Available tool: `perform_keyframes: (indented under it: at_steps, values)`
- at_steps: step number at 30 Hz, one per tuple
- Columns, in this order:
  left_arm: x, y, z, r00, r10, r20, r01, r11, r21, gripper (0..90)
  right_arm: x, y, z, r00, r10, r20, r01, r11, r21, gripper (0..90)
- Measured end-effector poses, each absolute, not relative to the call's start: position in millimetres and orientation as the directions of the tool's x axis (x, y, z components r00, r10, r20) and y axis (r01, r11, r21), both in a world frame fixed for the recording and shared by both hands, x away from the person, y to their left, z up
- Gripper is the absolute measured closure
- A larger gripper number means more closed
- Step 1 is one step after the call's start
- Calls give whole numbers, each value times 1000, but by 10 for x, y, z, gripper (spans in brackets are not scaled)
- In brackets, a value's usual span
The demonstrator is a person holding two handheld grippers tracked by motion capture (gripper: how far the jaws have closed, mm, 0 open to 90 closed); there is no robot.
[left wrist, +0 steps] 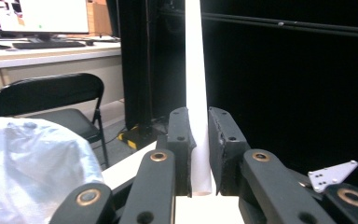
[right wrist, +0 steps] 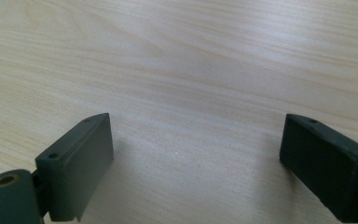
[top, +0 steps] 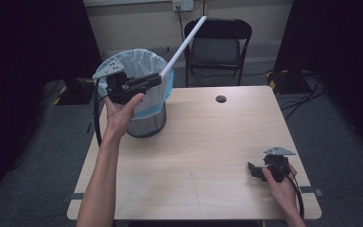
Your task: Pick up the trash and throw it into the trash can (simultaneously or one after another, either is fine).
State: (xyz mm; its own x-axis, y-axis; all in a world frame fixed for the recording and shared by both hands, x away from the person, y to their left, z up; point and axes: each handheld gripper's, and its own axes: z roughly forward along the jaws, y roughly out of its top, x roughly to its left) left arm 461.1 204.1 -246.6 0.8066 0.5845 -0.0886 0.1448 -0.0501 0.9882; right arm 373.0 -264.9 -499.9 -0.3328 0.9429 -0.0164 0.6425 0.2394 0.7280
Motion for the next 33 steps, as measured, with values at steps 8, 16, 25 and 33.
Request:
perform_keyframes:
  at_steps: [8,16,25,33]
  values:
    - [4710,2146,-2397,780,622,-66,143,-75,987,801,3730,-2649,-4999,-333,943,-16,643,239,728,88]
    - [4775,2287,-2352,755,653,-66,148,-71,986,801,3730,-2649,-4999,-333,943,-16,643,239,728,88]
    - [4847,2538,-2382,719,690,-80,172,-66,983,801,3730,-2649,-4999,-333,943,-16,642,239,728,88]
    - [4921,2813,-2393,683,725,-94,198,-59,978,799,3730,-2649,-4999,-333,943,-16,643,239,728,88]
